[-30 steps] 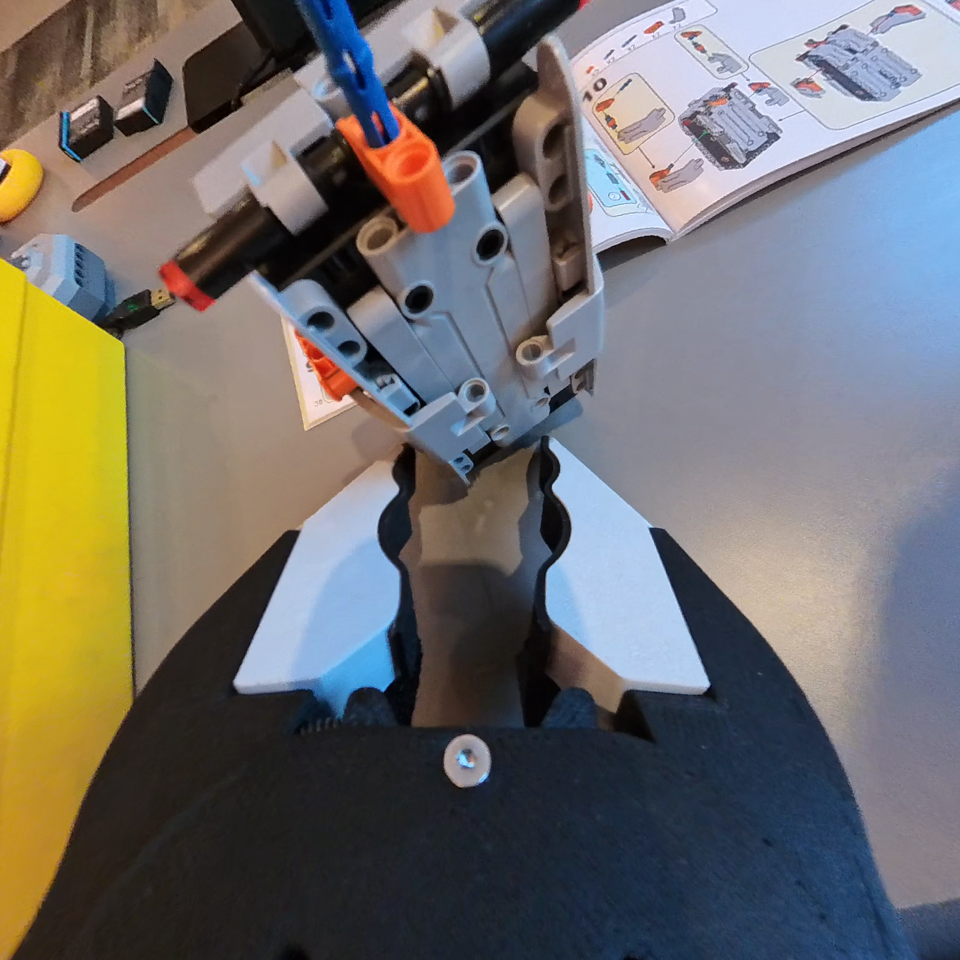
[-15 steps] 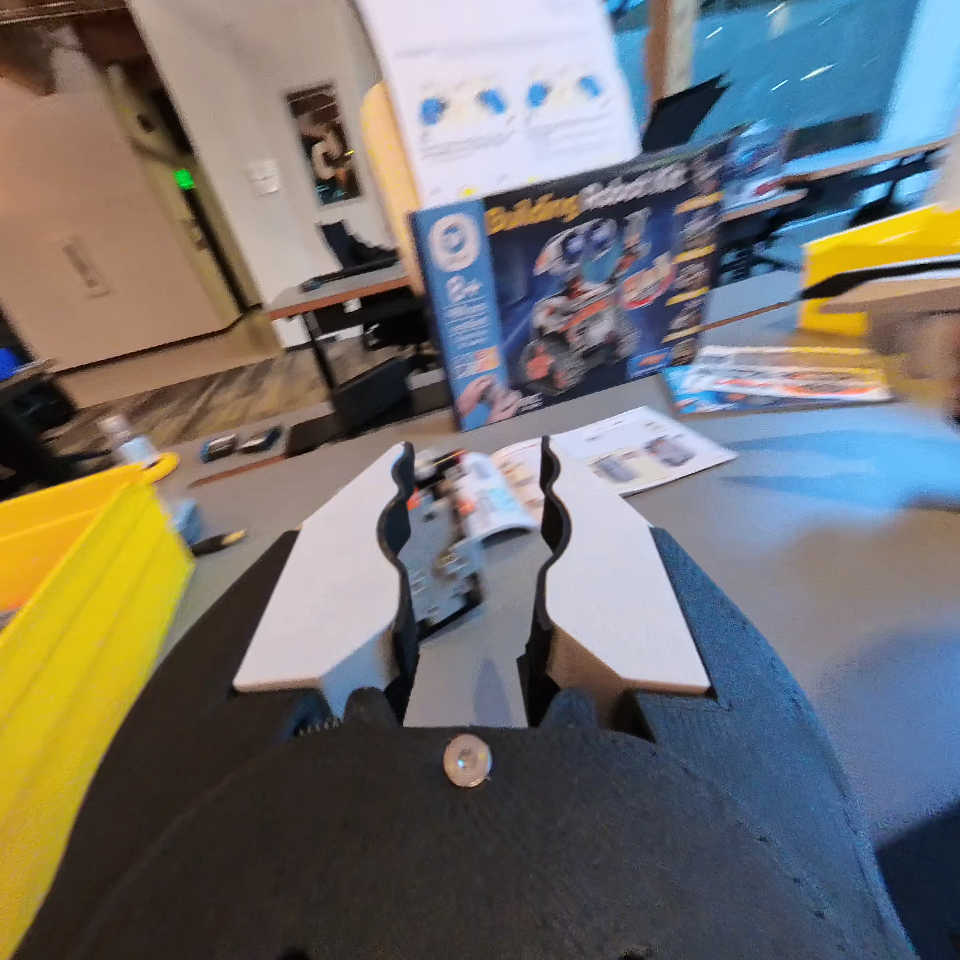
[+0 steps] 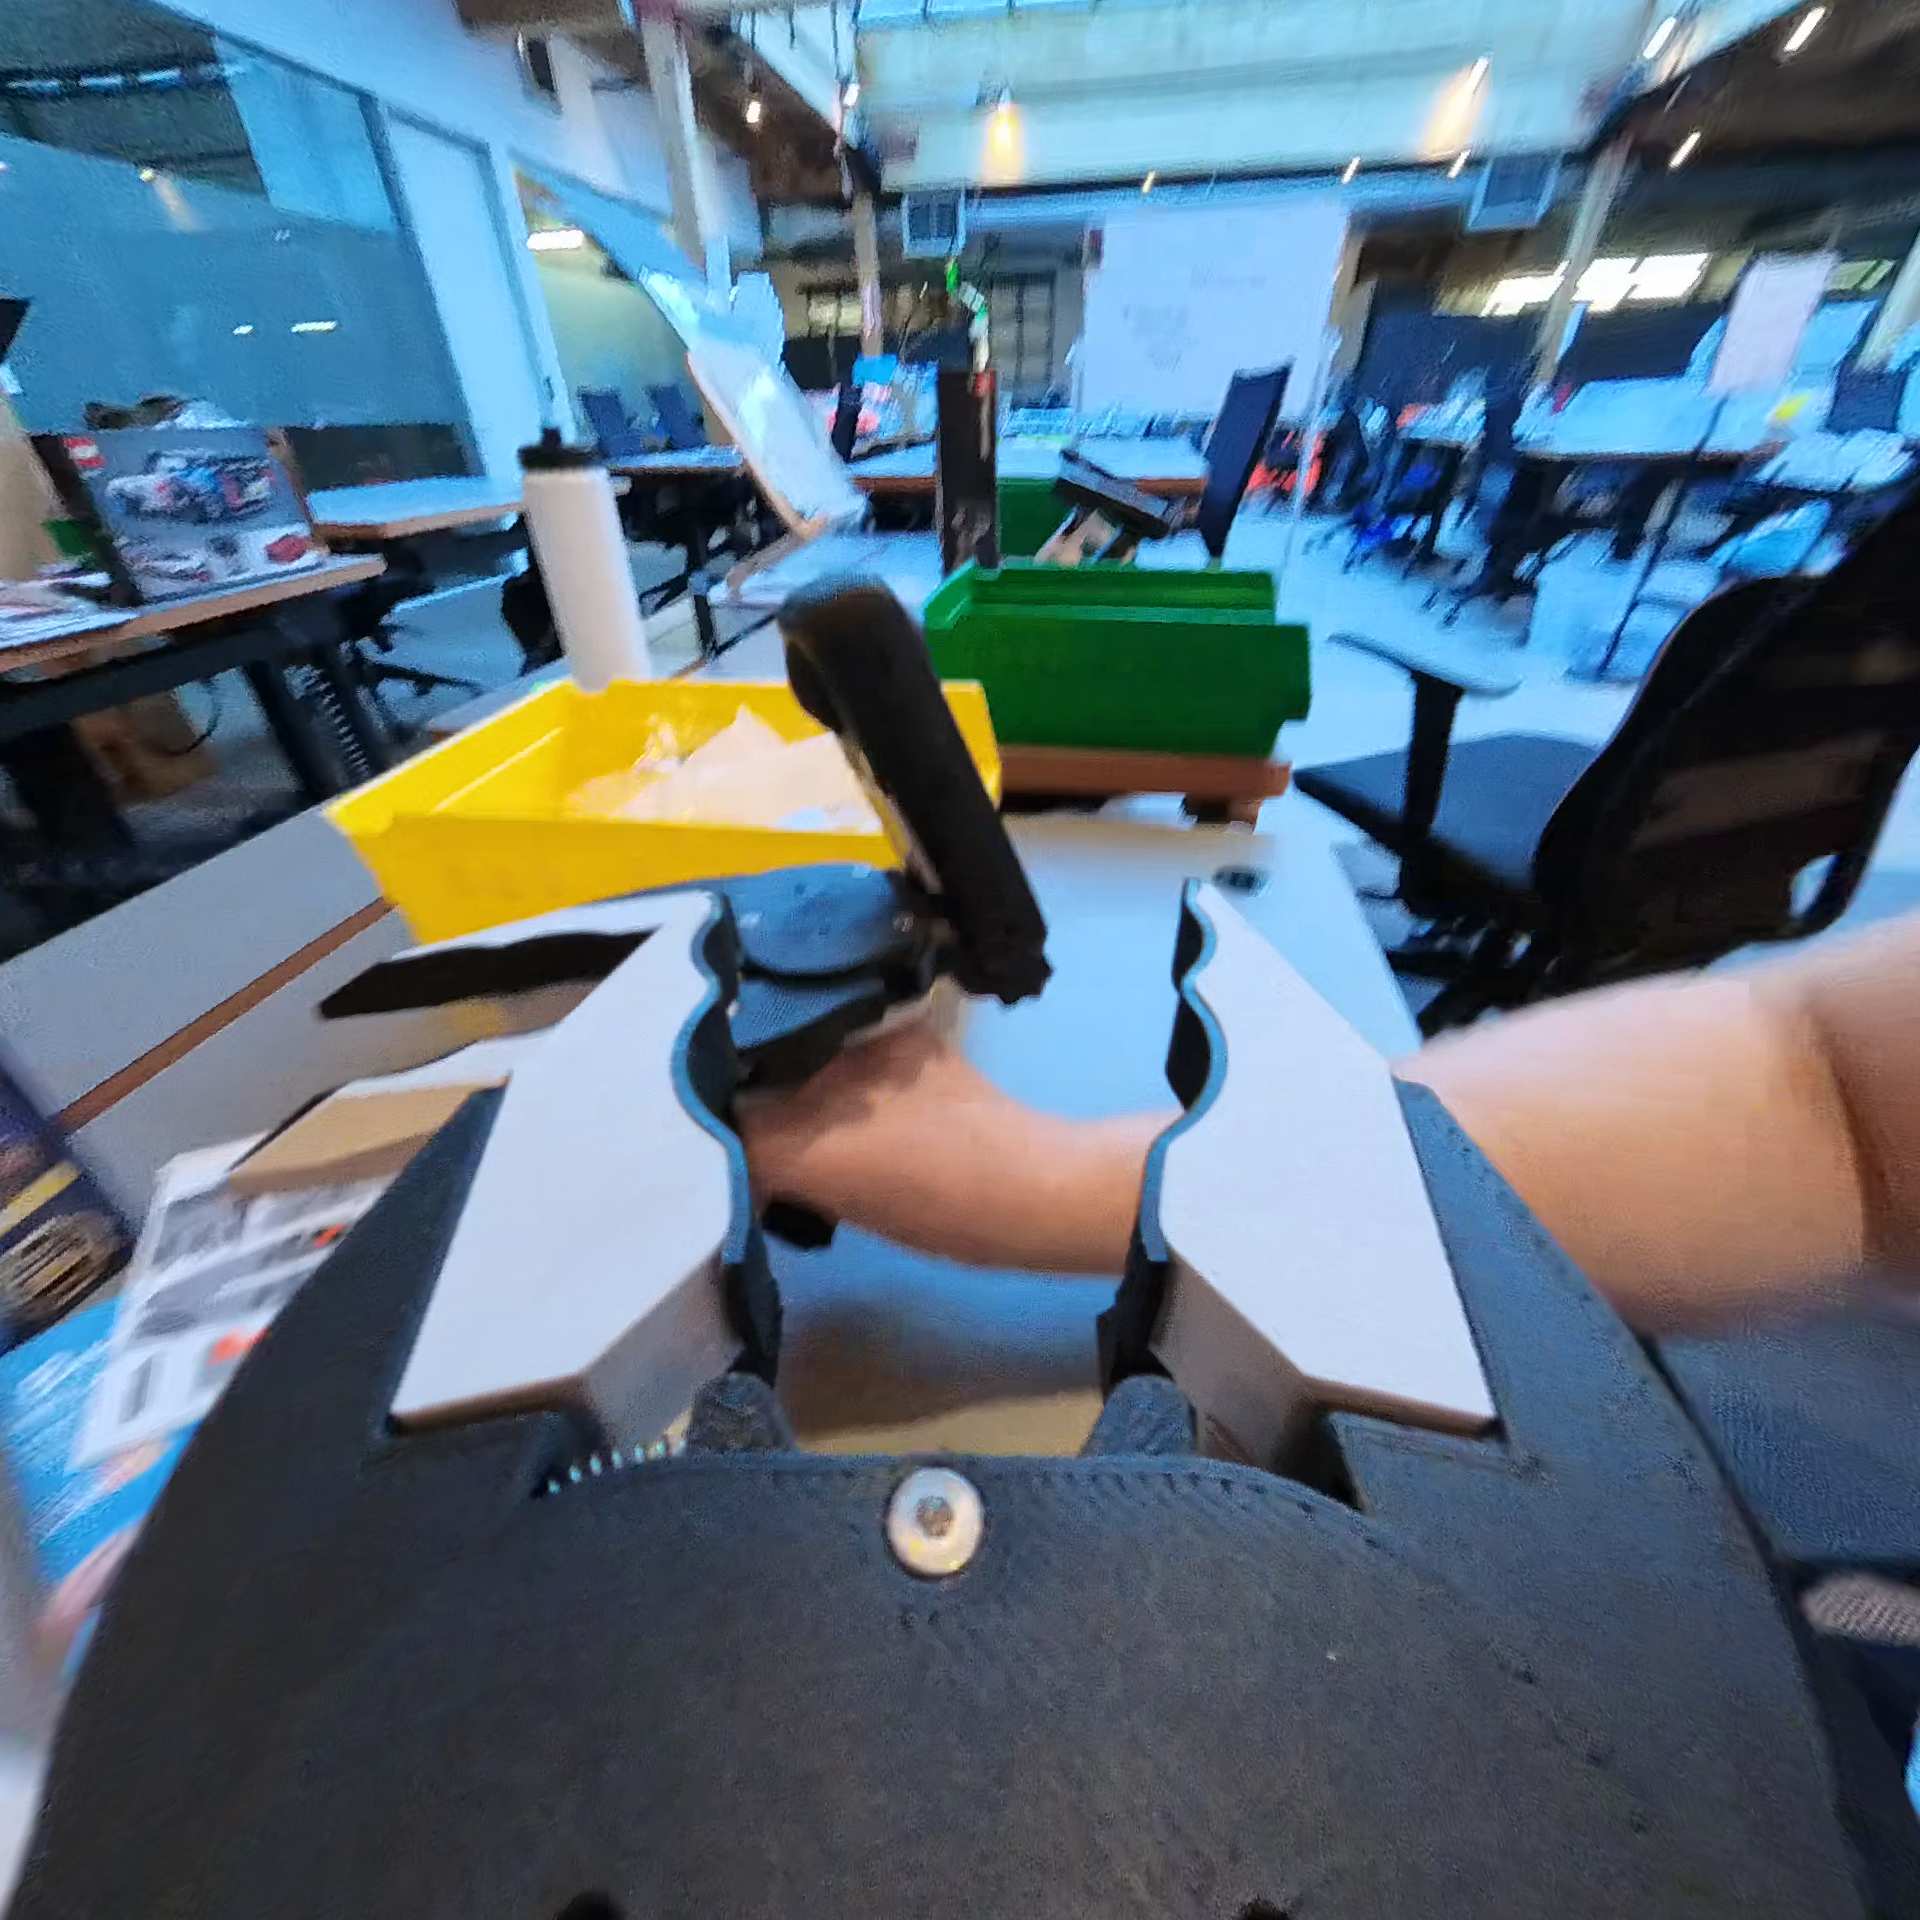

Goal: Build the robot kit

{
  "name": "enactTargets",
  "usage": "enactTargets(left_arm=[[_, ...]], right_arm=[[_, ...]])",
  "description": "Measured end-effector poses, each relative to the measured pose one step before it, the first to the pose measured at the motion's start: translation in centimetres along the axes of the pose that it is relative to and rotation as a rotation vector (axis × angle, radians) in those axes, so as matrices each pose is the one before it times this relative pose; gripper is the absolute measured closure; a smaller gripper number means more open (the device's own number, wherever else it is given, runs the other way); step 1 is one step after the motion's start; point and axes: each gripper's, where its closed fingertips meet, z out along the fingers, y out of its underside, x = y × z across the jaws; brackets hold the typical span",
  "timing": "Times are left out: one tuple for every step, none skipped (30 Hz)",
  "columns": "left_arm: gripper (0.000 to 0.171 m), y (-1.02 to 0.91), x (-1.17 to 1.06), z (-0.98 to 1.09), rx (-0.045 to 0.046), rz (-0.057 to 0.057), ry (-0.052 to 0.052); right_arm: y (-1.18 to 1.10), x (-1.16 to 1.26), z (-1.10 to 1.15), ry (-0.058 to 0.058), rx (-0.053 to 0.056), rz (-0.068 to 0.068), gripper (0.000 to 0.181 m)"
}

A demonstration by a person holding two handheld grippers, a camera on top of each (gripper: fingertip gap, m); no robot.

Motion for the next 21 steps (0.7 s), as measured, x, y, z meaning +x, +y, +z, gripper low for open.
enactTargets(left_arm=[[0.091, -0.545, 0.114, 1.174, 0.02126, -0.0262, 0.0200], [0.092, -0.271, 0.237, 0.917, 0.00721, -0.0141, 0.0235], [0.093, -0.060, 0.302, 0.618, -0.00020, 0.0030, 0.0244], [0.095, 0.089, 0.133, 0.326, -0.00253, 0.0169, 0.0104], [0.096, 0.163, -0.085, 0.030, -0.00237, 0.0261, -0.0038], [0.097, 0.111, -0.260, -0.208, 0.00331, 0.0308, -0.0133], [0.101, 0.058, -0.491, -0.362, 0.01010, 0.0295, -0.0223], [0.104, 0.030, -0.718, -0.436, 0.01127, 0.0207, -0.0288], [0.106, 0.008, -0.839, -0.442, 0.01154, 0.0057, -0.0282], [0.107, -0.013, -0.801, -0.405, 0.01280, -0.0108, -0.0197], [0.107, 0.062, -0.671, -0.323, 0.00903, -0.0197, -0.0063], [0.106, 0.255, -0.617, -0.286, -0.00111, -0.0172, -0.0025], [0.106, 0.427, -0.737, -0.274, -0.01031, -0.0097, -0.0114], [0.105, 0.514, -0.834, -0.282, -0.01340, -0.0048, -0.0207], [0.105, 0.433, -0.753, -0.275, -0.00589, -0.0067, -0.0204], [0.106, 0.283, -0.510, -0.230, 0.00437, -0.0121, -0.0086], [0.107, 0.304, -0.258, -0.145, 0.00058, -0.0182, 0.0035], [0.107, 0.458, -0.198, -0.037, -0.01226, -0.0252, 0.0024], [0.107, 0.556, -0.202, 0.098, -0.02001, -0.0299, -0.0027], [0.107, 0.588, -0.036, 0.251, -0.02550, -0.0291, 0.0022], [0.106, 0.627, 0.171, 0.358, -0.03508, -0.0229, 0.0089]], right_arm=[[-0.580, 0.628, -0.196, 0.0248, 0.0152, -0.0192, 0.117], [-0.444, 0.646, -0.114, 0.0335, 0.0096, -0.0217, 0.117], [-0.243, 0.383, -0.017, 0.0206, 0.0040, -0.0105, 0.117], [0.005, 0.017, 0.106, -0.0044, 0.0017, 0.0045, 0.122], [0.146, -0.123, 0.262, -0.0160, 0.0094, 0.0116, 0.125], [0.349, -0.041, 0.383, -0.0131, 0.0061, 0.0164, 0.125], [0.558, 0.153, 0.501, -0.0043, -0.0091, 0.0083, 0.125], [0.568, 0.183, 0.549, -0.0017, -0.0207, 0.0010, 0.126], [0.322, 0.111, 0.518, 0.0004, -0.0160, -0.0083, 0.127], [-0.062, 0.089, 0.430, 0.0082, 0.0008, -0.0192, 0.129], [-0.271, 0.082, 0.382, 0.0139, 0.0136, -0.0282, 0.131], [-0.261, 0.115, 0.401, 0.0170, 0.0127, -0.0317, 0.135], [-0.200, 0.207, 0.415, 0.0224, 0.0080, -0.0297, 0.138], [-0.163, 0.192, 0.408, 0.0206, 0.0079, -0.0272, 0.140], [-0.124, 0.079, 0.383, 0.0135, 0.0062, -0.0267, 0.145], [-0.041, -0.003, 0.374, 0.0051, 0.0016, -0.0299, 0.150], [0.109, -0.016, 0.377, 0.0008, -0.0083, -0.0317, 0.155], [0.220, -0.013, 0.330, 0.0004, -0.0155, -0.0301, 0.158], [0.304, -0.113, 0.216, -0.0057, -0.0190, -0.0255, 0.159], [0.284, -0.305, 0.099, -0.0170, -0.0189, -0.0234, 0.161], [0.141, -0.349, -0.013, -0.0205, -0.0135, -0.0269, 0.165]])
